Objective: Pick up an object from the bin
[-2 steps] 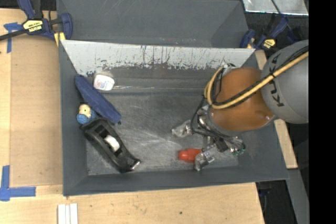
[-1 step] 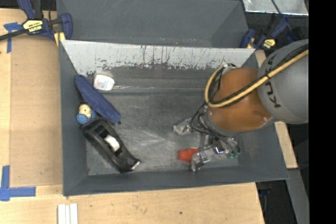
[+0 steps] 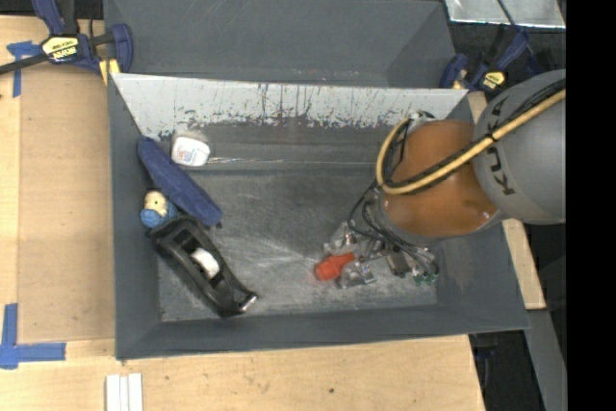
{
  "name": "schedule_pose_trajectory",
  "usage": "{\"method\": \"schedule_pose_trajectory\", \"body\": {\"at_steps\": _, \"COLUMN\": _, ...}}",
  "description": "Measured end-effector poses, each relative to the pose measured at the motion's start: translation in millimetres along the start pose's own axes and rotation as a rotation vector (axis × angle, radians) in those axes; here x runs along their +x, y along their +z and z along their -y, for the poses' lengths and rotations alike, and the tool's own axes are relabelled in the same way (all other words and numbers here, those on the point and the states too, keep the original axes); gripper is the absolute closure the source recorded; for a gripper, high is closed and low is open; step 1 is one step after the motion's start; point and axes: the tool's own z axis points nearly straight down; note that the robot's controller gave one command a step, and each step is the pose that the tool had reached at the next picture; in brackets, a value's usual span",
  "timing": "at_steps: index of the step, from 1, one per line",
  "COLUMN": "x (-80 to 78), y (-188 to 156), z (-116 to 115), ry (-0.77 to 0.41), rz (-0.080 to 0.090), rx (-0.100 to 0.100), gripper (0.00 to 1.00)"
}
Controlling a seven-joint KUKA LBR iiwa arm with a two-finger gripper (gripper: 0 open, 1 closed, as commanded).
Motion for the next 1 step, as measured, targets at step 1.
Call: {"method": "schedule_pose_trajectory", "body": {"at_steps": 1, "x": -2.3, "y": -18.0, "z": 0.9, "ry": 0.0, "rz": -0.023, "rx": -0.005, "gripper": 1.0}}
